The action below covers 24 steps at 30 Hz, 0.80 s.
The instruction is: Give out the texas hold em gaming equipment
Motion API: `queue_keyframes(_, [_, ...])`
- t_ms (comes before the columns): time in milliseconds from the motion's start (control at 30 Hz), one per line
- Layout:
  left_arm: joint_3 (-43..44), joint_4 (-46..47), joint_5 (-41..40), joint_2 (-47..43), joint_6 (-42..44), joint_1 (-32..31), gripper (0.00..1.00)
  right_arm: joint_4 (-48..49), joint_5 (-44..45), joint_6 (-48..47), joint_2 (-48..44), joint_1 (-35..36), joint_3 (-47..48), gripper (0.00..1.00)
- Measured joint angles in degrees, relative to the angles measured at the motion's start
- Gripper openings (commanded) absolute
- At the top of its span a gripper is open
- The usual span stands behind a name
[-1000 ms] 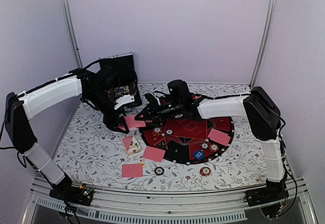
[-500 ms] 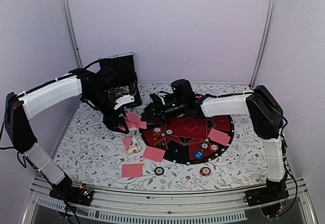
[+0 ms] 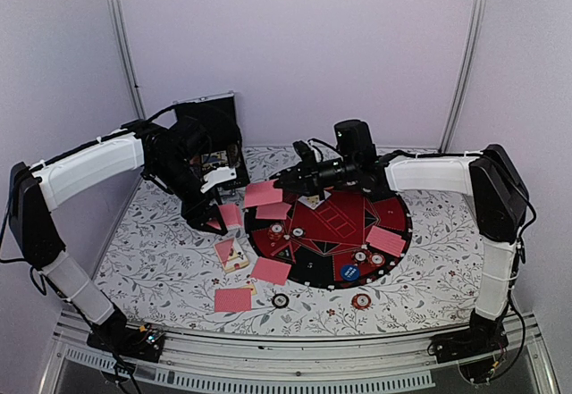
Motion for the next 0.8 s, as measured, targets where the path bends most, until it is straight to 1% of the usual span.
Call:
queue_keyframes(233, [-0.02,0.0,0.0,0.0,-0.02,0.0,0.0,-7.67,0.66,-4.76,-3.28,-5.66,-0.98,0.0])
queue_keyframes(400, [-0.13,-0.02,0.24,0.0,-0.55,0.0,0.0,-16.98,4.11,-11.04,-7.1,-9.92,-1.09,0.0])
queue_keyframes(533, [-0.15,-0.15,0.35,0.02,-0.94,0.0,0.0,-27.65,10.14,-18.12,-9.05,-12.92,0.81,0.0])
queue_keyframes(667, [-0.13,-0.35,0.79,0.02,-1.4,0.0,0.0,-38.73,18.78,-24.63,-8.52,-14.45,5.64,0.0])
queue_keyframes(800, [-0.09,-1.07,0.85,0.02,-1.81,0.0,0.0,-44.92,25.94,-29.14,-7.41,-14.69,10.03,0.0])
